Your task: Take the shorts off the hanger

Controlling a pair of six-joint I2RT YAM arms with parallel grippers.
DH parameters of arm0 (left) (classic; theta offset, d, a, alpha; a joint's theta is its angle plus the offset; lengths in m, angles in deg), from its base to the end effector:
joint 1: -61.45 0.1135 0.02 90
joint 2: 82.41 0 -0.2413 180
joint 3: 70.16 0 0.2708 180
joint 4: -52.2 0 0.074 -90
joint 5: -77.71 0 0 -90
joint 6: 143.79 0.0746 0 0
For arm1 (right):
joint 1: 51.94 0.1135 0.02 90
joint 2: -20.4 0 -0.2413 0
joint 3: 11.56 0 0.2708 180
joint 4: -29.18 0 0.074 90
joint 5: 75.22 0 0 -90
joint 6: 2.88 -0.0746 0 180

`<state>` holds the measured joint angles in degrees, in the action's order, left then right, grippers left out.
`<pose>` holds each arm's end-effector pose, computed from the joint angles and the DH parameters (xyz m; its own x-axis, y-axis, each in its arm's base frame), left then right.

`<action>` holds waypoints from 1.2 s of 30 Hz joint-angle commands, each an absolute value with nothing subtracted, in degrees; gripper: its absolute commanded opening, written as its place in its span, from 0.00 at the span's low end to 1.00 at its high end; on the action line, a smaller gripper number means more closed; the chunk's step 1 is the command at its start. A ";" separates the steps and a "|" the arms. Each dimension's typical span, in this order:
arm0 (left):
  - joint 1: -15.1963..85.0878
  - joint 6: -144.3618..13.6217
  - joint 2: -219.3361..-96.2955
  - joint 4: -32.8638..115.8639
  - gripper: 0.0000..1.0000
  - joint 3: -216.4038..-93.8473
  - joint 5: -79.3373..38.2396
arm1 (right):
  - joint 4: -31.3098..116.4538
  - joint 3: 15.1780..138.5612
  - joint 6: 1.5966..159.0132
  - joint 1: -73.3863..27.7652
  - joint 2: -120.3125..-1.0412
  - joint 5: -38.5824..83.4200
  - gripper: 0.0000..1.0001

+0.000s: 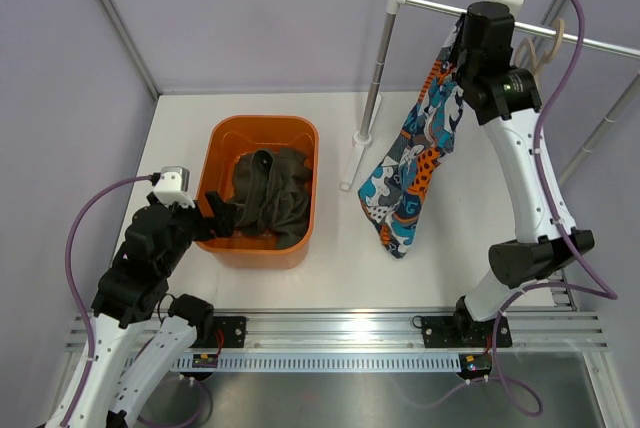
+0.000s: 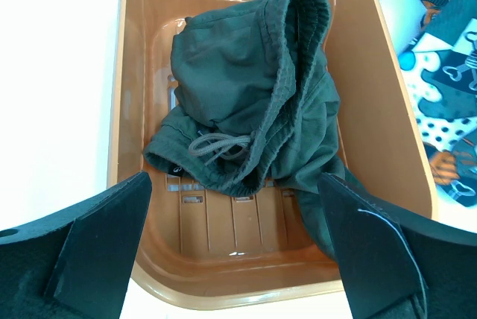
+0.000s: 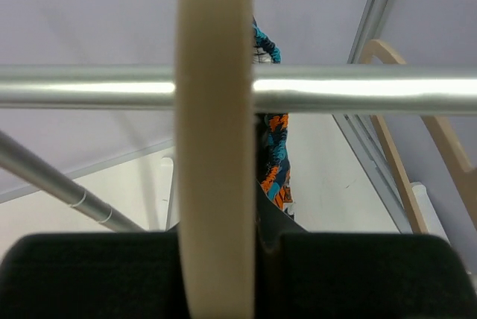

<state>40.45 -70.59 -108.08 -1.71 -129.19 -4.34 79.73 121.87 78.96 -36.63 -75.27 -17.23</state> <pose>0.1598 -0.0503 0.3150 -0.3814 -0.1602 -0.9104 0.1293 0.9659 -0.2242 0.3883 0.0653 0.4891 -0.1724 0.0776 -0.9820 0.3022 0.9530 0.0223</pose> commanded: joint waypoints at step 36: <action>6.25 -79.54 -150.25 14.70 0.99 -166.35 9.33 | 91.02 90.62 65.41 -8.88 -41.38 -6.04 0.00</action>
